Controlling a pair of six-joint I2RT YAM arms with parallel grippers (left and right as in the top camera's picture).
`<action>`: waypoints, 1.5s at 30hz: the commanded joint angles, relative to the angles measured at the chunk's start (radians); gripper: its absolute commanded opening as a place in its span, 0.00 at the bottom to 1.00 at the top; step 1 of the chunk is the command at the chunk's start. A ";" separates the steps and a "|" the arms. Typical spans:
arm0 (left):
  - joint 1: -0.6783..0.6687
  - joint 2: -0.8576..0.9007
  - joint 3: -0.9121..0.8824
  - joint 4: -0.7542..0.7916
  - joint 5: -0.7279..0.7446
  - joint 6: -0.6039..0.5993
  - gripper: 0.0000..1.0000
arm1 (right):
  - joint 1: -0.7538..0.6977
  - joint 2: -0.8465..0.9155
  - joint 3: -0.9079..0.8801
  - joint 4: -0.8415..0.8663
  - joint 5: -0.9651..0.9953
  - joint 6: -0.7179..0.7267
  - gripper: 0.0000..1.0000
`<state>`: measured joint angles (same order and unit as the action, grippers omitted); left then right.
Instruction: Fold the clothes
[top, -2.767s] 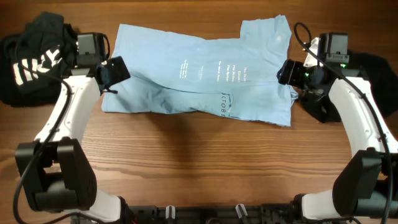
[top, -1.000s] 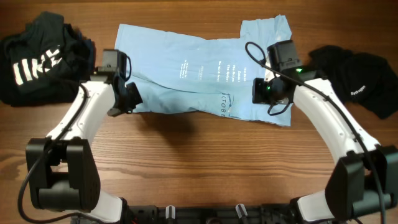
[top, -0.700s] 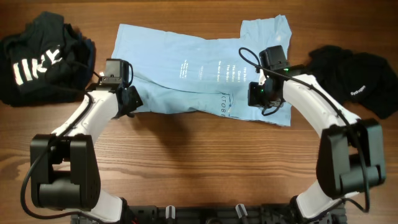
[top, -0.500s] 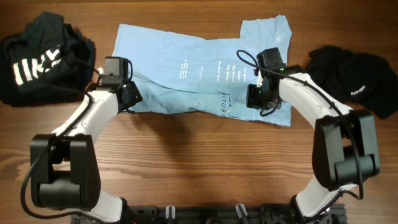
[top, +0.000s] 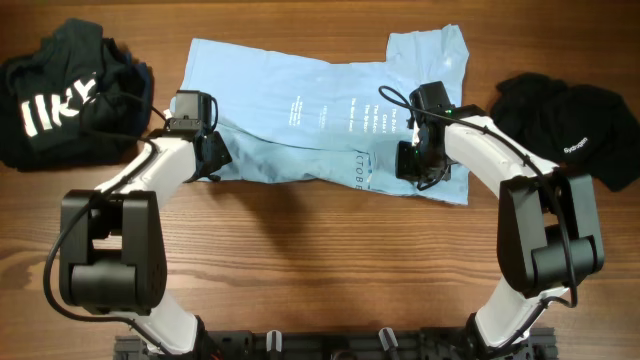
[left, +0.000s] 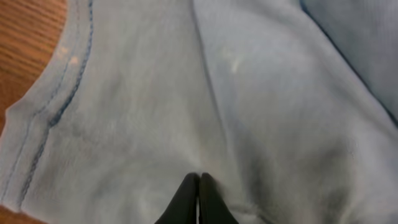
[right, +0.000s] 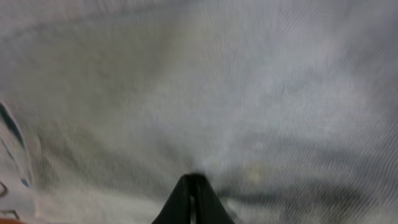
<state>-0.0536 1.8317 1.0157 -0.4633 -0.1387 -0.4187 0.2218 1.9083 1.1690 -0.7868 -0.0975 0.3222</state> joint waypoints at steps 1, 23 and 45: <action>-0.001 0.065 -0.037 -0.115 -0.003 -0.042 0.04 | 0.003 0.035 -0.013 -0.078 -0.028 0.019 0.04; -0.001 0.065 -0.241 -0.227 0.259 -0.222 0.04 | 0.005 0.035 -0.112 -0.208 -0.089 0.086 0.04; -0.001 0.065 -0.298 -0.220 0.053 -0.463 0.30 | -0.004 0.035 -0.216 -0.175 -0.083 0.178 0.04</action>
<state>-0.0444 1.7359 0.8997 -0.6117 -0.0288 -0.7547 0.2161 1.8641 1.0412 -0.9649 -0.2394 0.4751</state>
